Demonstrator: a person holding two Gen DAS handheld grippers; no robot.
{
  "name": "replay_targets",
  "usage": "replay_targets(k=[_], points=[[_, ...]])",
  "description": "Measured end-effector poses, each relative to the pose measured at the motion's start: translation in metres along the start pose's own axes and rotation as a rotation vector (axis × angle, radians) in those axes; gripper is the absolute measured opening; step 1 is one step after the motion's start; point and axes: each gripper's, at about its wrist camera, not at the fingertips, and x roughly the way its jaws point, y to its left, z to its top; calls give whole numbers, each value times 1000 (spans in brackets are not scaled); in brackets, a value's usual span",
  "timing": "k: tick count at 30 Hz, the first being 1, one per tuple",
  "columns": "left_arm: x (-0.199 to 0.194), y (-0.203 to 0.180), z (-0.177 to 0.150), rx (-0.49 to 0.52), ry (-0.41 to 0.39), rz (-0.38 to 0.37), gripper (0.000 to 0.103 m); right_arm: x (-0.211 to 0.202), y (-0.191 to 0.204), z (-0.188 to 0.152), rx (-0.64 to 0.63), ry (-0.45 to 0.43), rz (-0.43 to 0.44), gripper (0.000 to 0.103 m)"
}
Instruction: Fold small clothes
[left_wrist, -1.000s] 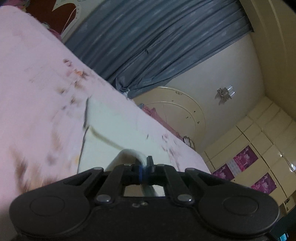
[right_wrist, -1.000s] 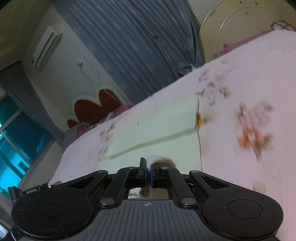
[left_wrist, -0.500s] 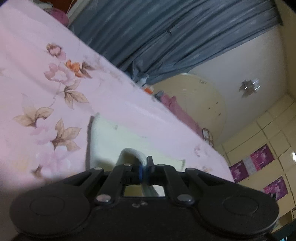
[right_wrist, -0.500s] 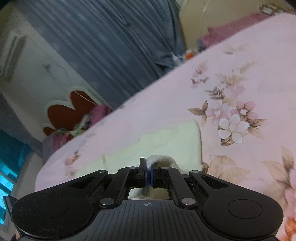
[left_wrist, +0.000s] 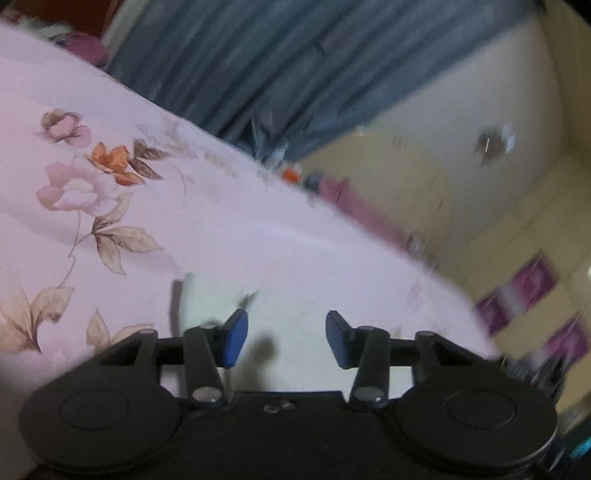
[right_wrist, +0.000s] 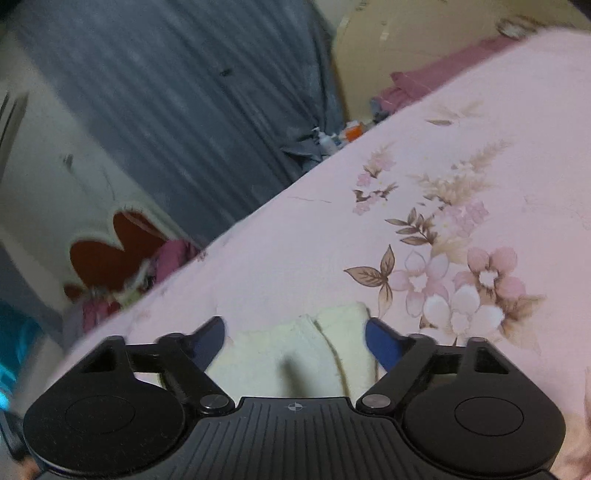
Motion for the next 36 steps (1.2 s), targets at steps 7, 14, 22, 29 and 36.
replay_targets(k=[7, 14, 22, 29, 36], points=[[26, -31, -4, 249, 92, 148, 11, 35, 27, -15, -266, 102, -129, 44], [12, -38, -9, 281, 18, 145, 1, 32, 42, -27, -425, 53, -166, 2], [30, -27, -10, 233, 25, 188, 7, 43, 27, -29, -373, 72, -214, 2], [14, -90, -29, 371, -39, 125, 34, 16, 75, -36, -472, -12, -170, 58], [61, -133, -65, 532, 38, 116, 64, 62, 132, -88, -659, 117, -5, 43]])
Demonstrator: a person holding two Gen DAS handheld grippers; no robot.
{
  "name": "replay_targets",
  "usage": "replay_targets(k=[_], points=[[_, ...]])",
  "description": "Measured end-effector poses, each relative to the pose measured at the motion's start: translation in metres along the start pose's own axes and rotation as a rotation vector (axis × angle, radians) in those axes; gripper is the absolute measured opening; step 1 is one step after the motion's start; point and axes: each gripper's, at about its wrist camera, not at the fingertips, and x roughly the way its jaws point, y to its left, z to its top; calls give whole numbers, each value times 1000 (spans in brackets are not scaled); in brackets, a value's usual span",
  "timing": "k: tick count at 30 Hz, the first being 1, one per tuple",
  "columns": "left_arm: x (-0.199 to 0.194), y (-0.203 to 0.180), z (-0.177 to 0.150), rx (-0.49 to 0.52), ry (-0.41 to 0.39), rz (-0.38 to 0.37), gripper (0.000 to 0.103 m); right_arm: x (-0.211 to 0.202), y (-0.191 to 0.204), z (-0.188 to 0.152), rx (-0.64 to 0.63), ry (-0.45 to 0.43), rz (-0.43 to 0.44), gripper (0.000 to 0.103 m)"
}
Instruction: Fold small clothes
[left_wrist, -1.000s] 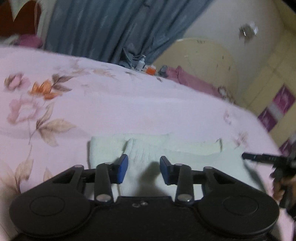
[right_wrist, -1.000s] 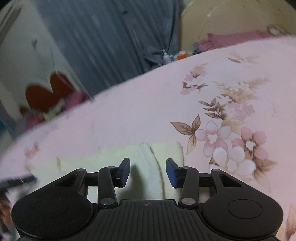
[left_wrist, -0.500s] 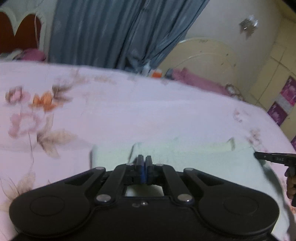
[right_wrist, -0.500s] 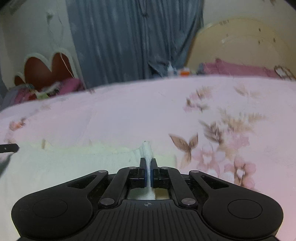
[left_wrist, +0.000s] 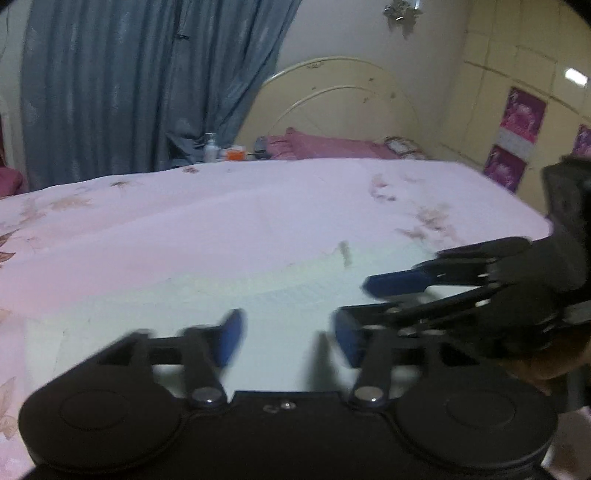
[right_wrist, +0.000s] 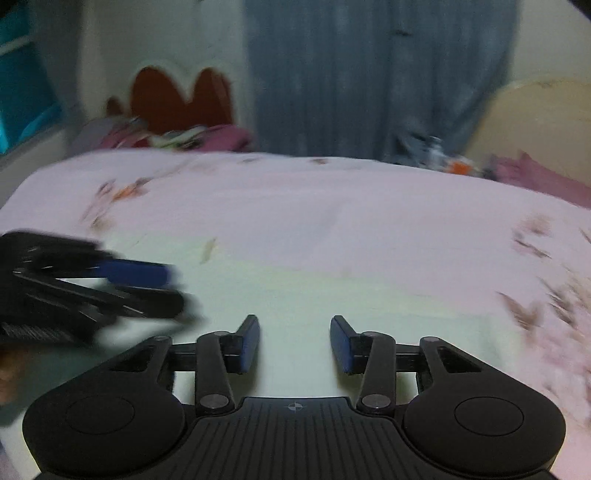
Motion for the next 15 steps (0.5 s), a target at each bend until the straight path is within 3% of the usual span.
replay_targets(k=[2, 5, 8, 10, 12, 15], points=[[0, 25, -7, -50, 10, 63, 60, -2, -16, -4, 29, -13, -32, 43], [-15, 76, -18, -192, -13, 29, 44, -9, -69, -13, 147, 2, -260, 43], [-22, 84, -14, -205, -12, 55, 42, -19, -95, -19, 193, 14, -243, 43], [-32, 72, -7, -196, -25, 90, 49, -27, -84, -11, 169, 5, -284, 43], [-42, 46, -2, -148, -73, 76, 51, -43, -65, -7, 151, -52, -225, 43], [-39, 8, -7, -94, -44, 18, 51, -44, -21, -12, 76, -32, -98, 43]])
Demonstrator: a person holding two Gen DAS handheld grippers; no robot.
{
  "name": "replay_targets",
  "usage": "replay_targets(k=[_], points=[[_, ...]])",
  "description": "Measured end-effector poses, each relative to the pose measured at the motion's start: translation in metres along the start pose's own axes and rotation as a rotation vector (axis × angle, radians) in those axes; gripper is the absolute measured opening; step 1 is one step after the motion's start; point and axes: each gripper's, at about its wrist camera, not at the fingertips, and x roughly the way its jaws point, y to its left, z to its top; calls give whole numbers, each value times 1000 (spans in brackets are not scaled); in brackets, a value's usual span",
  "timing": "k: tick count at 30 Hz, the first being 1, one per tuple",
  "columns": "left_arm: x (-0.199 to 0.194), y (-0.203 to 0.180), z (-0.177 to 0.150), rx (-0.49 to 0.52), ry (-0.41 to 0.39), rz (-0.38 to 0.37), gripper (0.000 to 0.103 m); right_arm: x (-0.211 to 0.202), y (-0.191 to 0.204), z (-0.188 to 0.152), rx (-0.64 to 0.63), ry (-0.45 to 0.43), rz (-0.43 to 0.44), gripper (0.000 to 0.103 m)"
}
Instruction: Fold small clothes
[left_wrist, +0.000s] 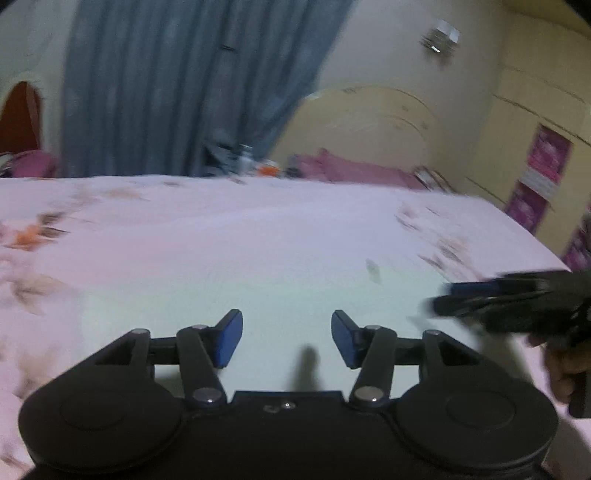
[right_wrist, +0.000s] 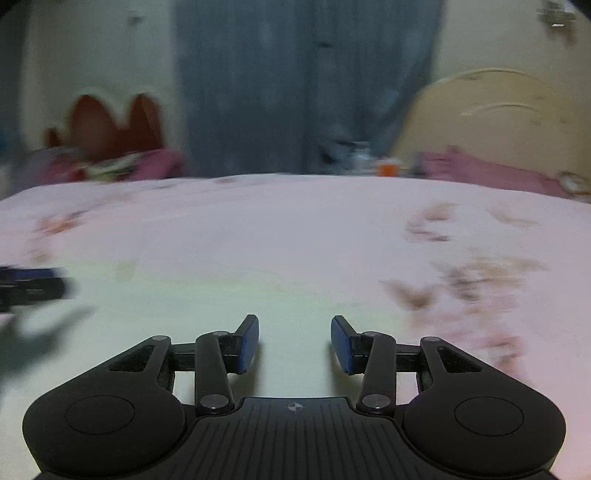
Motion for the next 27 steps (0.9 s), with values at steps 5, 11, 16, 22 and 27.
replay_targets(k=[5, 11, 16, 22, 27], points=[[12, -17, -21, 67, 63, 40, 51, 6, 32, -21, -93, 34, 44, 43], [-9, 11, -20, 12, 70, 125, 48, -6, -15, -26, 35, 85, -194, 43], [-16, -25, -19, 48, 39, 55, 51, -32, 24, -20, -46, 21, -63, 43], [-7, -27, -35, 46, 78, 77, 50, -25, 40, -42, -99, 93, -30, 43], [-33, -35, -38, 39, 52, 74, 51, -61, 34, -37, -57, 61, -3, 43]])
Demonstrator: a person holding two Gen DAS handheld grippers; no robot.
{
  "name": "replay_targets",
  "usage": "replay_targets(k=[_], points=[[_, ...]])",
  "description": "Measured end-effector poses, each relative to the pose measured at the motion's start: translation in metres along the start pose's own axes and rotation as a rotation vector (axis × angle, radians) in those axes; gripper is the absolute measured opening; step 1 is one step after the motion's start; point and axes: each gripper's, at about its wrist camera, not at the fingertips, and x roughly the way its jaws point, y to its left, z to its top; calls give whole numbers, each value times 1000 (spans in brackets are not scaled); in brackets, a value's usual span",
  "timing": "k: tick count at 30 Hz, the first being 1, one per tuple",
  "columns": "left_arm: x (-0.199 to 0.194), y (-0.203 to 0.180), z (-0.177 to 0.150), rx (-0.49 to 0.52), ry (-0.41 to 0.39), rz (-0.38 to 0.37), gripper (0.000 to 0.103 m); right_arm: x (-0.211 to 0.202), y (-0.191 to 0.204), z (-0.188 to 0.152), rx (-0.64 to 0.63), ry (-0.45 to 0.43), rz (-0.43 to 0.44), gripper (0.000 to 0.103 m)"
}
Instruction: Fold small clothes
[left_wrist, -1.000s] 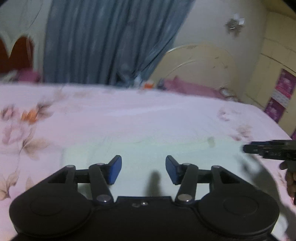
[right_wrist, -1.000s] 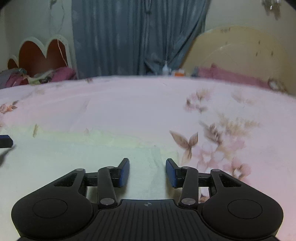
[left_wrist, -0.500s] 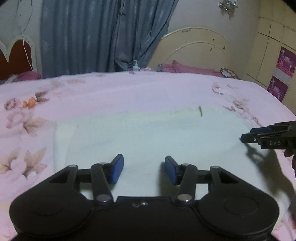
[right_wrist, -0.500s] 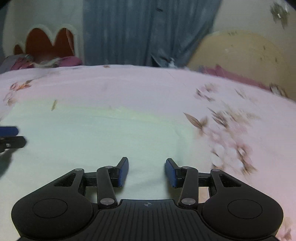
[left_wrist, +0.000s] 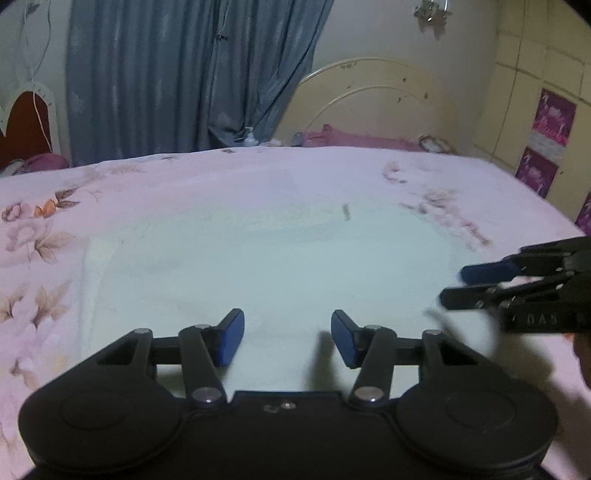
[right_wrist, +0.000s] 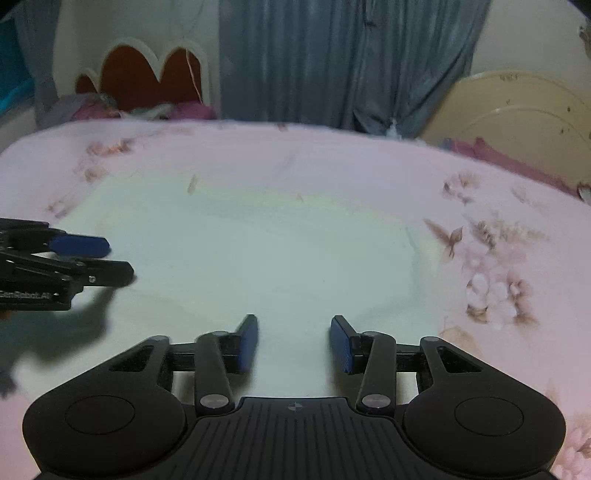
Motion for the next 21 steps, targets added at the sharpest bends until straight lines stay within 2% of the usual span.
replay_targets(k=[2, 4, 5, 7, 9, 10, 12, 15, 16, 18, 20, 21], points=[[-1, -12, -12, 19, 27, -6, 51, -6, 14, -7, -32, 22, 36, 43], [0, -17, -26, 53, 52, 40, 51, 1, 23, -22, -90, 75, -4, 43], [-3, -13, -33, 35, 46, 49, 52, 4, 20, -32, -93, 96, -45, 43], [-18, -4, -39, 3, 38, 65, 50, -4, 1, -42, 3, 89, -58, 43], [-33, -5, -41, 12, 17, 93, 50, -20, -6, -45, 34, 70, -89, 43], [-38, -10, -42, 27, -2, 86, 50, -29, -3, -46, 38, 42, -74, 43], [-48, -23, -45, 47, -32, 58, 50, -40, 13, -44, 28, 11, 12, 43], [-50, -43, -48, 44, -36, 8, 51, -37, 42, -51, -40, 8, 92, 43], [-49, -49, -50, 46, -26, 9, 46, -35, 50, -53, -43, 12, 112, 43], [-42, -52, -56, 33, 10, 44, 47, -33, 59, -60, -51, 21, 112, 43], [-43, -46, -66, -5, 24, 28, 49, -31, 61, -68, -40, 36, 117, 43], [-44, -46, -69, 8, 22, 39, 49, -30, 59, -70, -44, 33, 119, 43]])
